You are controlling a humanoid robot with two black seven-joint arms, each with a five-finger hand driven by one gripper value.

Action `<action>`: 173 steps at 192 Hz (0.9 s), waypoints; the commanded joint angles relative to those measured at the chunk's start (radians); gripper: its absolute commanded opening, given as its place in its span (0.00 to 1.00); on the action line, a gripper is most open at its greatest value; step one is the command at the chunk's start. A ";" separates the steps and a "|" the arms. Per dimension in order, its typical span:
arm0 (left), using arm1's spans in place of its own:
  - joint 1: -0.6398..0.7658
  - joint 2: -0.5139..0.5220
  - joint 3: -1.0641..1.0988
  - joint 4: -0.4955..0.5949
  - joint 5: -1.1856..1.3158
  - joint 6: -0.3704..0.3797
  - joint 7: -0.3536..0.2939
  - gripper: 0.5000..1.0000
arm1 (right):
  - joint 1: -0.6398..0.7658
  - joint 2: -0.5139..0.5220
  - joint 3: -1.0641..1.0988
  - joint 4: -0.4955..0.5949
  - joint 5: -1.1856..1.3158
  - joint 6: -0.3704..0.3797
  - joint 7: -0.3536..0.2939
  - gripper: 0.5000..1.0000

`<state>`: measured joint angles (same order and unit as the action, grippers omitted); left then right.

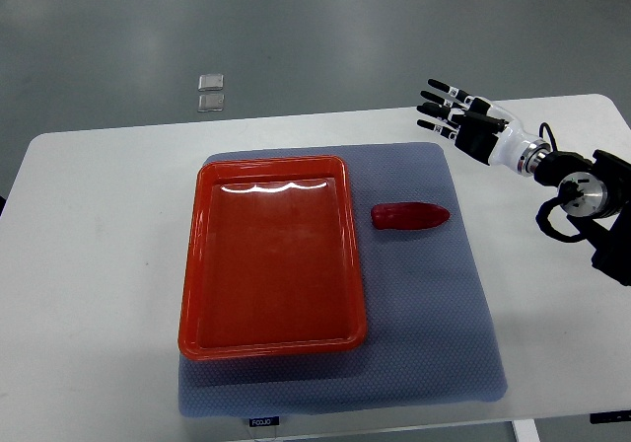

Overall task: Place red pepper on red tray
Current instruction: 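Move the right hand down toward the red pepper beside the tray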

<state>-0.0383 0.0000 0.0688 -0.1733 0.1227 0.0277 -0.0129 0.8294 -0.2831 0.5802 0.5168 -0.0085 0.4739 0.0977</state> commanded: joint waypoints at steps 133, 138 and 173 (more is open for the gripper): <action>0.000 0.000 0.000 0.000 0.000 0.000 -0.001 1.00 | 0.089 -0.033 -0.011 0.057 -0.674 0.066 0.086 0.83; 0.000 0.000 0.000 0.000 0.000 0.000 -0.001 1.00 | 0.091 -0.045 -0.011 0.074 -0.728 0.066 0.097 0.83; 0.000 0.000 -0.001 0.000 0.000 0.000 0.001 1.00 | 0.091 -0.120 -0.031 0.230 -1.197 0.077 0.201 0.83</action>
<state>-0.0383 0.0000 0.0683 -0.1732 0.1227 0.0276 -0.0134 0.9197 -0.3663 0.5659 0.6703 -0.9873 0.5415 0.2487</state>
